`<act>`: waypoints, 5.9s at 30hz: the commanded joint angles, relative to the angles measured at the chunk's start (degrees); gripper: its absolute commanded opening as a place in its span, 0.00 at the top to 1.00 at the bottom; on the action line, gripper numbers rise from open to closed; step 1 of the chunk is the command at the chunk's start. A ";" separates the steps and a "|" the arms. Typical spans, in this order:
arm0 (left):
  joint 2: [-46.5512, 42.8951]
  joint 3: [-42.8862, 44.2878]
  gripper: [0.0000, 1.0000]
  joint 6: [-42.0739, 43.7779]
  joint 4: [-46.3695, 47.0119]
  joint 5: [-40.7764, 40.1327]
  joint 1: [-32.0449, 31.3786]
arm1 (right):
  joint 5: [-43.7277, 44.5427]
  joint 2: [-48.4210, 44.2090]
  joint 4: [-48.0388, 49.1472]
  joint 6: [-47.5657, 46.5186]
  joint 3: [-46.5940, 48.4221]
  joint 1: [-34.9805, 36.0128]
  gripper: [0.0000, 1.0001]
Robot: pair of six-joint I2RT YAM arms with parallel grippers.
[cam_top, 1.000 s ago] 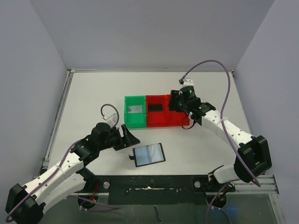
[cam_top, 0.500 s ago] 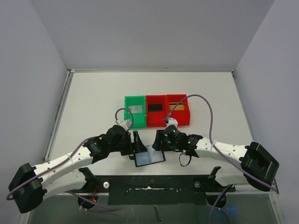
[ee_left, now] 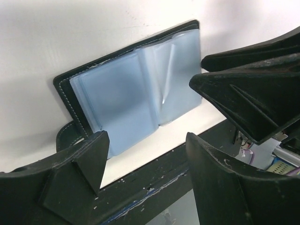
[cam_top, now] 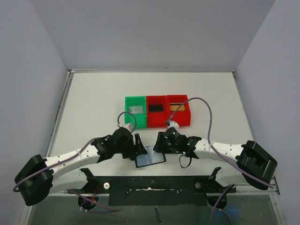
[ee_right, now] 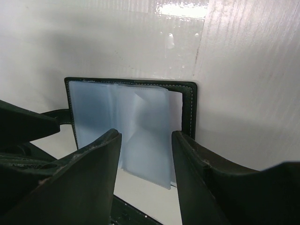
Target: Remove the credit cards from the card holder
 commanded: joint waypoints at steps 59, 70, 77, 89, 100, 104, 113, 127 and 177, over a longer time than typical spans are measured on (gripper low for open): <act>8.23 -4.37 0.53 -7.29 16.71 0.93 -1.53 | -4.21 8.61 7.15 6.59 -6.29 4.08 0.62; 11.55 -4.07 0.60 -8.23 20.43 1.57 -2.08 | -3.78 8.44 8.33 7.74 -8.11 4.11 0.65; 9.09 -2.71 0.80 -7.11 14.98 -1.81 -2.14 | -2.66 7.28 7.79 7.89 -8.11 4.10 0.65; 5.78 2.40 0.77 -2.49 2.34 -6.72 -2.18 | -2.04 5.38 6.00 5.50 -4.74 4.03 0.64; 1.00 9.90 0.49 2.22 -11.08 -13.48 -1.97 | 5.91 -7.16 -5.58 2.05 1.01 1.13 0.58; 0.60 6.18 0.48 0.49 -3.36 -8.03 -1.88 | 4.36 -10.12 -6.34 0.81 0.36 -1.45 0.57; 7.49 -1.03 0.46 -4.88 13.54 1.25 -1.99 | -1.28 -9.29 -0.77 1.30 -2.66 -2.35 0.56; 12.81 -4.88 0.45 -11.77 38.20 10.72 -1.90 | -5.42 1.11 5.52 2.11 -3.59 -0.33 0.57; -13.69 46.20 0.05 27.21 -36.32 -28.22 35.39 | 6.92 -32.79 -27.04 -36.16 29.80 -38.31 0.02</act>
